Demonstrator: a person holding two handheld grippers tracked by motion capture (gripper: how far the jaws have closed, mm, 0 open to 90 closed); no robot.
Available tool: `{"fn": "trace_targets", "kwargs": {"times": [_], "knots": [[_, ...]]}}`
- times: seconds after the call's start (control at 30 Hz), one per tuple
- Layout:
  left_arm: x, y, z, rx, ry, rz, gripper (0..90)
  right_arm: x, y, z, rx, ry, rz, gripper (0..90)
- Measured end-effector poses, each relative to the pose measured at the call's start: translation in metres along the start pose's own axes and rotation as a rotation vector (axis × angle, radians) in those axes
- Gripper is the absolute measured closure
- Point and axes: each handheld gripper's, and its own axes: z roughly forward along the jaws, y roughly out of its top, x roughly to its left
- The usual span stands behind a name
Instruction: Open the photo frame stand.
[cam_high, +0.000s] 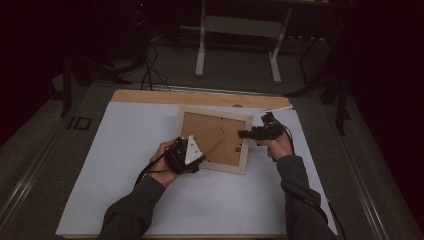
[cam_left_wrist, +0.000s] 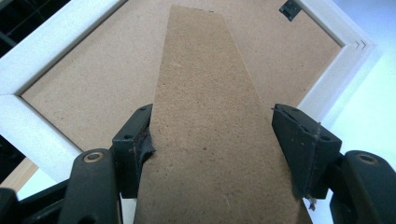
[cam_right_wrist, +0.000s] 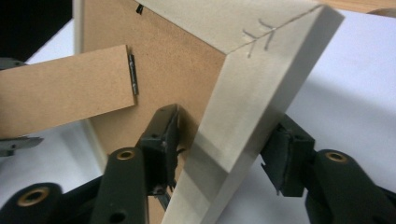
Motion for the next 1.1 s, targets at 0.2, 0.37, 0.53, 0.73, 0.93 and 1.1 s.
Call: {"fn": "trace_targets", "kwargs": {"times": [0.2, 0.37, 0.53, 0.73, 0.93, 1.1], "knots": [[0.004, -0.001, 0.001, 0.012, -0.037, -0.028, 35.4, -0.002, -0.004, -0.006, -0.021, 0.036, 0.004, 54.3], [0.016, -0.001, 0.008, 0.019, -0.176, -0.187, 35.0, -0.001, -0.005, -0.012, -0.039, 0.073, -0.014, 58.9], [0.03, -0.005, 0.009, 0.029, -0.276, -0.313, 39.1, 0.001, -0.004, -0.014, -0.037, 0.065, -0.03, 59.1], [0.048, -0.012, 0.011, 0.078, -0.402, -0.453, 52.7, 0.004, -0.004, -0.016, -0.044, 0.059, -0.045, 59.3], [0.051, -0.014, 0.012, 0.108, -0.436, -0.462, 61.2, 0.01, -0.002, -0.018, -0.043, 0.043, -0.079, 59.3], [0.052, -0.013, 0.011, 0.104, -0.437, -0.471, 64.8, 0.011, -0.001, -0.019, -0.049, 0.034, -0.088, 59.3]]}}
